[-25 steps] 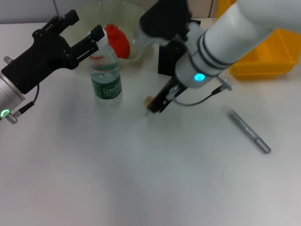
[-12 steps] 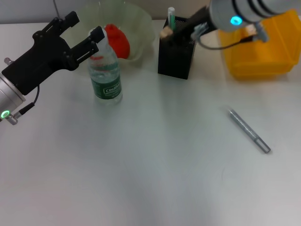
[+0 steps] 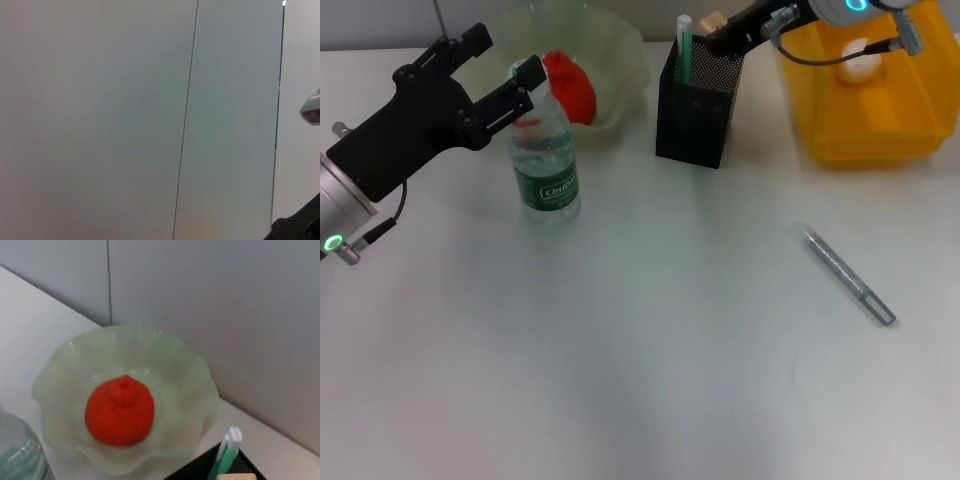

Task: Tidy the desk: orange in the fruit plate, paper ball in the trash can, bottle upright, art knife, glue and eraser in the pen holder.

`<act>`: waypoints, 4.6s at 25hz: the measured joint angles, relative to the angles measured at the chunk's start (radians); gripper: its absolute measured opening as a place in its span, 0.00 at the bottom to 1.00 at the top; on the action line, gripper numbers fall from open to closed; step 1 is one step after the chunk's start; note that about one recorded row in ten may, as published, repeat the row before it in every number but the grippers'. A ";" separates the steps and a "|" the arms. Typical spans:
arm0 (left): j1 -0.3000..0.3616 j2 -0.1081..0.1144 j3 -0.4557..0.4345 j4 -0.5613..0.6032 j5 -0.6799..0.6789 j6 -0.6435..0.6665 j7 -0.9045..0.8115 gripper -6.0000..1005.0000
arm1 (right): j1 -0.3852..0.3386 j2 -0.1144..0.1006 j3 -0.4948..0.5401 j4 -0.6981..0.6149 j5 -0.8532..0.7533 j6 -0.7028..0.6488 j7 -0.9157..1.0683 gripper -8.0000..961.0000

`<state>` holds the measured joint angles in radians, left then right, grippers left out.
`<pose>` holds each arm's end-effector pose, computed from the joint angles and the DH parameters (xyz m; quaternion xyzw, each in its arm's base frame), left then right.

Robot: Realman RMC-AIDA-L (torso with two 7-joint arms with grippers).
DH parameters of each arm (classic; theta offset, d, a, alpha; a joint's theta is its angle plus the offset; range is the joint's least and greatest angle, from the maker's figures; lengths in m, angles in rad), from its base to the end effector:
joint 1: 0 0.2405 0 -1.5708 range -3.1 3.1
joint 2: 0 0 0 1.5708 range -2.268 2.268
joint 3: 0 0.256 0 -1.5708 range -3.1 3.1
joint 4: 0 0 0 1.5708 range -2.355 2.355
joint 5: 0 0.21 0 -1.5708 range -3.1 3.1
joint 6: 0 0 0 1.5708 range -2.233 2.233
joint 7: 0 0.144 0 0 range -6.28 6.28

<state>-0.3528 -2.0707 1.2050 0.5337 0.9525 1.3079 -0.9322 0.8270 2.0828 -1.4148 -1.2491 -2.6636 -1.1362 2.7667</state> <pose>-0.2593 0.3330 0.0038 -0.8262 -0.1699 -0.4187 0.3366 0.0914 0.4342 -0.0027 -0.9024 0.2744 -0.0367 0.3302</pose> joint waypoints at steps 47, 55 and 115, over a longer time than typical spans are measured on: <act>-0.017 0.001 0.008 -0.001 -0.005 -0.001 0.010 0.79 | -0.196 0.006 -0.021 -0.360 -0.046 -0.494 0.184 0.59; -0.023 0.001 0.010 0.000 -0.001 -0.005 0.010 0.79 | -0.193 0.003 -0.022 -0.275 -0.047 -0.567 0.188 0.59; -0.041 0.002 0.007 -0.001 0.000 -0.010 0.013 0.79 | -0.036 -0.001 -0.013 0.276 -0.119 -0.336 0.137 0.33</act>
<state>-0.3942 -2.0688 1.2120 0.5329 0.9526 1.2978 -0.9188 0.7906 2.0816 -1.4281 -0.9727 -2.7825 -1.4727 2.9038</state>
